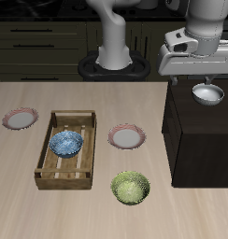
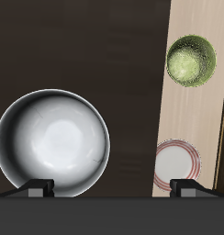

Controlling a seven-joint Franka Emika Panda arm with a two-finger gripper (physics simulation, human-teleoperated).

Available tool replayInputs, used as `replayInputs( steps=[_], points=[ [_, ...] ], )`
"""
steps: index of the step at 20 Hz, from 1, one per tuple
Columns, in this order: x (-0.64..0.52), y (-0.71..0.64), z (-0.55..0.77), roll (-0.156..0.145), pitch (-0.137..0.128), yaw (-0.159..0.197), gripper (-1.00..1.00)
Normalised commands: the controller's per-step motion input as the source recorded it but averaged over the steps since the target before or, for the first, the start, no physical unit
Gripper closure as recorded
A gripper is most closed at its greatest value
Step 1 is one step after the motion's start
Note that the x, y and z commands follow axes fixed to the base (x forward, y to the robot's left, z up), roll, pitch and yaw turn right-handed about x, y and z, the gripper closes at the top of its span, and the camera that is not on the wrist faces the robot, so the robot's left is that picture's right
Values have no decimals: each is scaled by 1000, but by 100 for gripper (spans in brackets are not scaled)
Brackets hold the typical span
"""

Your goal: Place the white bowl on the off-center plate and place the blue bowl on top of the wooden shelf

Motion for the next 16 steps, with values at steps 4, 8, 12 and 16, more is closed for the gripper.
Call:
replayInputs(
  steps=[4, 8, 12, 16],
  points=[
    [-59, 34, -186, 18, 14, 18, -100],
    [-26, 24, -135, 16, 20, 12, -100],
    [12, -5, -203, 10, 23, 23, -100],
    [-7, 25, -164, 36, 9, 33, -100]
  ],
)
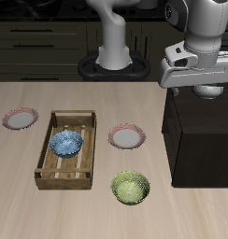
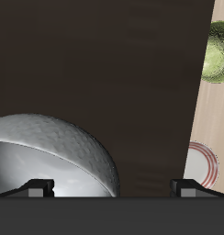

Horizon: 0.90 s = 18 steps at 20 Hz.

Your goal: Place the white bowl on the off-center plate and place the blue bowl on top of the wooden shelf

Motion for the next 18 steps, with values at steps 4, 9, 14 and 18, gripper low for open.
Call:
replayInputs(
  steps=[4, 9, 14, 18],
  points=[
    [-72, 16, -185, 58, -5, 13, 100],
    [-65, -17, -36, 26, 5, 2, 100],
    [-12, -107, 90, 5, -17, -14, 100],
    [5, -80, 36, 0, -2, 2, 100]
  ],
)
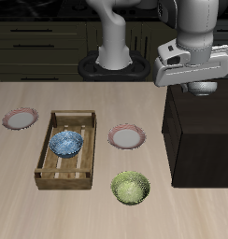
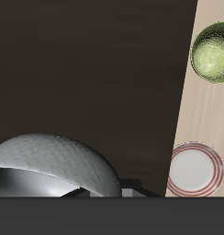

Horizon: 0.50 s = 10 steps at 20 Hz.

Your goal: Place the white bowl on the off-center plate and place the blue bowl on top of the wooden shelf

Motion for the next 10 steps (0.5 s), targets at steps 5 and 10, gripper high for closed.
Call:
replayInputs(
  steps=[5, 10],
  points=[
    [-120, -131, 124, 20, -4, -30, 100],
    [-223, -218, 79, 19, -47, 3, 100]
  ],
)
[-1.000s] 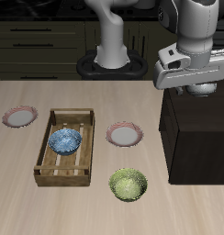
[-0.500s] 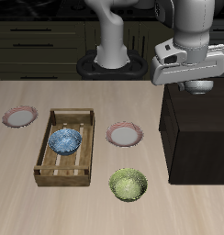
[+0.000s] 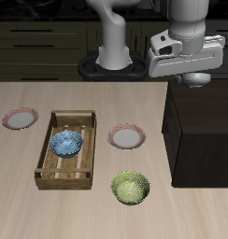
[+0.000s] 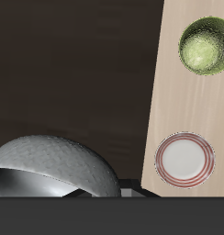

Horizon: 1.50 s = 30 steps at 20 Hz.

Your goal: Place the white bowl on the off-center plate and place the blue bowl on top of the wooden shelf

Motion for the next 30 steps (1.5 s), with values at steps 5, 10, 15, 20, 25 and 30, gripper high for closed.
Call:
replayInputs(
  steps=[5, 10, 15, 20, 25, 30],
  points=[
    [-390, -332, -68, 19, -40, 27, 100],
    [-273, -298, -31, -3, -23, -4, 100],
    [-262, -756, -26, -83, -48, 25, 100],
    [-192, -598, 29, -64, -38, -11, 100],
    [-248, -747, -56, -72, -24, -14, 100],
    [-207, -539, -143, -59, -24, -1, 100]
  ],
)
